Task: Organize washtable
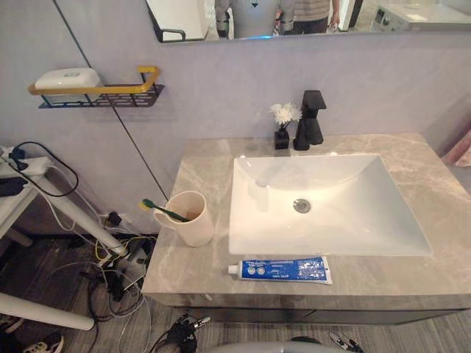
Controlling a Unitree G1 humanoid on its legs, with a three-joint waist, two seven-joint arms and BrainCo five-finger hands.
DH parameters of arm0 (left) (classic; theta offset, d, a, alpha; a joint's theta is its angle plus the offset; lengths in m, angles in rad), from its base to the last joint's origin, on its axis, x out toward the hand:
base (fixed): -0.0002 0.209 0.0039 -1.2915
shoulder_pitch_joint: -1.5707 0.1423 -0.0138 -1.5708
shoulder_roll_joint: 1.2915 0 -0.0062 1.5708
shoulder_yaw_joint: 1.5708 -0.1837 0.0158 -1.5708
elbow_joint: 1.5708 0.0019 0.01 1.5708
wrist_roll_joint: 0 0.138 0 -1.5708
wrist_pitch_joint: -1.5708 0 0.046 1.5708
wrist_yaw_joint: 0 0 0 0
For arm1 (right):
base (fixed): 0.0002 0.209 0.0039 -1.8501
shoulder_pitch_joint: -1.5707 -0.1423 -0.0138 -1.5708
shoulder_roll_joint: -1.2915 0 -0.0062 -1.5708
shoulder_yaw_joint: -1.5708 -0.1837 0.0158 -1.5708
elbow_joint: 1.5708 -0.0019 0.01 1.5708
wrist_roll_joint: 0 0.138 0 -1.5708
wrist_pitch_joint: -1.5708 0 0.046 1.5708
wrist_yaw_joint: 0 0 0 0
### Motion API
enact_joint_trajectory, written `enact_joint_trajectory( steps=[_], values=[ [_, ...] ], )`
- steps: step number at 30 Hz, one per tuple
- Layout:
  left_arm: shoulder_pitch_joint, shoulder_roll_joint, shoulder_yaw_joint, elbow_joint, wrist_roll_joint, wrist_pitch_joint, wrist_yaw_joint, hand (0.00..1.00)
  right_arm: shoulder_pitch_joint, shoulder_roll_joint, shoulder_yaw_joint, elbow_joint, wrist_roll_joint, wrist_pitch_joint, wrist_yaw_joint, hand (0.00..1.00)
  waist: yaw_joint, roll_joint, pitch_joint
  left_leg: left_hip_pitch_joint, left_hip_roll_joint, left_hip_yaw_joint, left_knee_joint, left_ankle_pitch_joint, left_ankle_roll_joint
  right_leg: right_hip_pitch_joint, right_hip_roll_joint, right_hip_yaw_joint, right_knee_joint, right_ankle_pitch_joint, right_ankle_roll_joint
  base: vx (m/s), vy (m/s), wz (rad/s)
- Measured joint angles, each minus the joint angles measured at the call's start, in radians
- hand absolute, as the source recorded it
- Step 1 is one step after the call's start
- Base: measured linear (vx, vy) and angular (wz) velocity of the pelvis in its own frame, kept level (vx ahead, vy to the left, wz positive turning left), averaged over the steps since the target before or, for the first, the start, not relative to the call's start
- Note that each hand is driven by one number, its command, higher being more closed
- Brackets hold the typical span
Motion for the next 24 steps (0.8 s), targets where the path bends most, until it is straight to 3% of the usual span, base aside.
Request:
enact_joint_trajectory(
  steps=[7,9,12,18,24],
  values=[
    [0.007,0.01,0.001,-0.001,-0.002,0.0,0.0,0.0,-0.002,0.023,0.001,0.001,0.0,0.0,0.0,0.0,0.002,-0.004,0.001,-0.006,-0.002,0.003,-0.072,0.0,0.0,0.052,-0.005,-0.004,-0.197,0.123,0.015,-0.14,0.06,0.06],
    [0.004,0.013,0.008,-0.004,-0.011,-0.001,-0.001,0.0,0.0,0.031,-0.001,0.001,0.001,0.0,0.0,0.0,0.002,-0.006,0.0,-0.027,0.0,0.01,-0.089,-0.026,0.008,0.059,-0.01,-0.01,-0.274,0.169,0.02,-0.22,0.065,0.06],
    [0.007,0.027,0.037,-0.011,-0.046,-0.003,0.002,0.0,0.002,0.045,0.006,0.0,0.0,0.0,0.001,0.0,0.007,-0.031,0.009,-0.041,-0.01,0.034,-0.073,-0.038,0.014,0.08,-0.024,-0.005,-0.359,0.221,0.019,-0.17,0.016,-0.26],
    [0.03,0.026,0.083,-0.001,-0.133,-0.003,0.003,0.0,0.063,0.046,0.022,0.0,0.004,-0.001,0.0,0.0,-0.003,-0.028,0.008,-0.043,-0.006,0.027,-0.087,-0.039,0.013,0.067,-0.017,-0.025,-0.359,0.222,0.017,-0.05,-0.027,-0.07],
    [0.072,-0.001,0.209,-0.082,-0.339,-0.006,0.044,0.0,0.085,0.038,-0.01,-0.001,0.012,-0.004,-0.002,0.0,-0.001,-0.005,-0.001,-0.043,-0.001,-0.026,-0.103,-0.024,0.003,0.083,-0.02,-0.082,-0.352,0.222,0.017,0.09,0.003,0.23]
  ],
)
